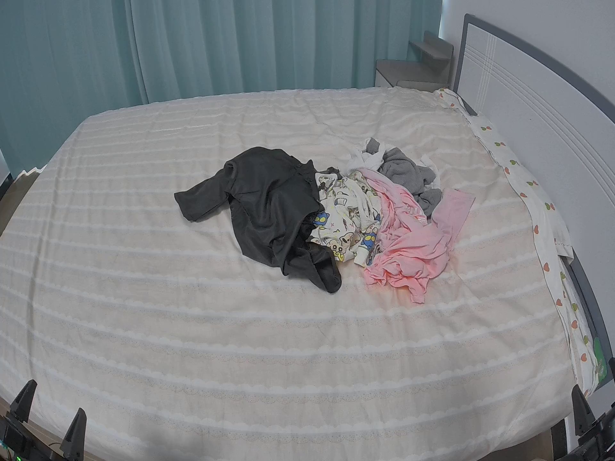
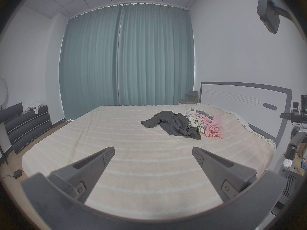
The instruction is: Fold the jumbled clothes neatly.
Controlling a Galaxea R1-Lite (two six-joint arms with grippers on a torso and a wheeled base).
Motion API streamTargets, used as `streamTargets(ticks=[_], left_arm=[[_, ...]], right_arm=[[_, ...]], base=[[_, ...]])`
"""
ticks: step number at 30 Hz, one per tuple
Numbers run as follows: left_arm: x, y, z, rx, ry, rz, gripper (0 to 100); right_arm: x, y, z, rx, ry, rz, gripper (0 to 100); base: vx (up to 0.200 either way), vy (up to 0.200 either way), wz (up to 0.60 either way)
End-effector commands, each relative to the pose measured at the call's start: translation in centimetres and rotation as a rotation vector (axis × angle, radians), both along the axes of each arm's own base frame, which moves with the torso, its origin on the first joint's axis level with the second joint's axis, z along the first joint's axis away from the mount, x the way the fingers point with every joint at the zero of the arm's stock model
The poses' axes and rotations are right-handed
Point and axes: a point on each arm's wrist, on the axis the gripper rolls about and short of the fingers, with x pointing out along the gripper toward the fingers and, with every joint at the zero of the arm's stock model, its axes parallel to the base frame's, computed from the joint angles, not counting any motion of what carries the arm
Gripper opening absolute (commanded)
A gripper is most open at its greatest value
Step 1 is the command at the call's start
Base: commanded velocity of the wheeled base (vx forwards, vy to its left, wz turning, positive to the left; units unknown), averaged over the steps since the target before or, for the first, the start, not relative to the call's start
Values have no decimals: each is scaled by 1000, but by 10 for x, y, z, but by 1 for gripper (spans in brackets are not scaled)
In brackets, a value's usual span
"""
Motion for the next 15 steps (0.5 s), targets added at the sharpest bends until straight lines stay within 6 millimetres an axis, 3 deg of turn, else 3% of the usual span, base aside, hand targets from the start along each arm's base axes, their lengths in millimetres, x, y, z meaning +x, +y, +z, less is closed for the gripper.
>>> streamTargets(ticks=[1, 15], left_arm=[[0, 0, -3, 0, -6, 0, 100], [0, 0, -3, 0, -6, 0, 100]], right_arm=[[75, 8, 131, 349, 217, 297, 100], [128, 17, 134, 415, 354, 368, 100]], base=[[0, 0, 0], [0, 0, 0]])
